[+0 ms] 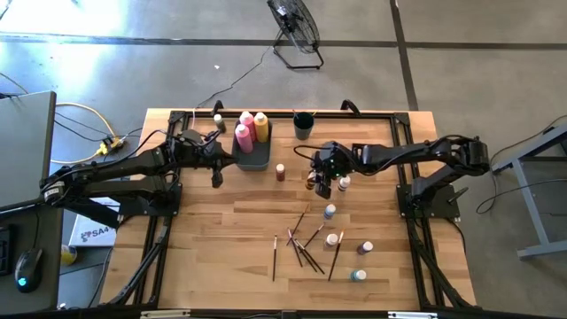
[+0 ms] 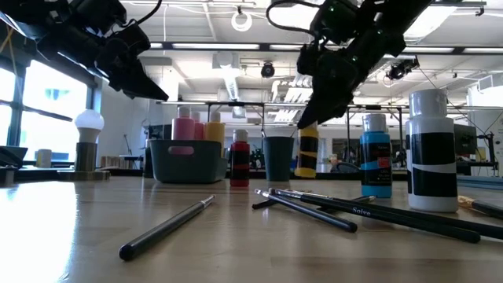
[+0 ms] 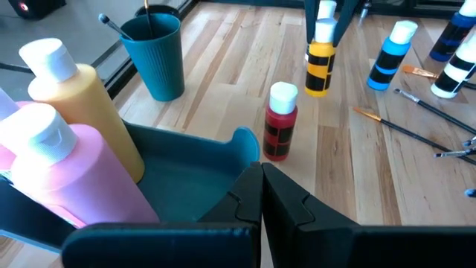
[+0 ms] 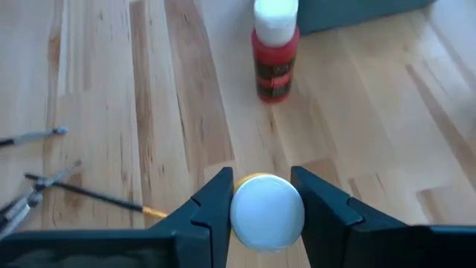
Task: Pick & Place Paint Supplies
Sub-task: Move the small yellow paint bottle from right to the middle of the table
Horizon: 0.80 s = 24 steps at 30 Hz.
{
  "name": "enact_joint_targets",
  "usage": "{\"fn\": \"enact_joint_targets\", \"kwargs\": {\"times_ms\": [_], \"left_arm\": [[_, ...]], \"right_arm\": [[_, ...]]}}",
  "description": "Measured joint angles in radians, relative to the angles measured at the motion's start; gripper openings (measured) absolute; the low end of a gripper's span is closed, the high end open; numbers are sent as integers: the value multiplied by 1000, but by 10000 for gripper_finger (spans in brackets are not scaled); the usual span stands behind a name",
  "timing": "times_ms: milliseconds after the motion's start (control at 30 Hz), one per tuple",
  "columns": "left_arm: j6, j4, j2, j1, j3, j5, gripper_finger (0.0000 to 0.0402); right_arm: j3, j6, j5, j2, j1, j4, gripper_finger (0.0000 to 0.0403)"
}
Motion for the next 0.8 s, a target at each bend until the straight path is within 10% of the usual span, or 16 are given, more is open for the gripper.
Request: {"fn": "enact_joint_targets", "kwargs": {"times_ms": [800], "left_arm": [[4, 0, 0, 0, 0, 0, 0]], "right_arm": [[240, -71, -54, 199, 21, -53, 116]]}}
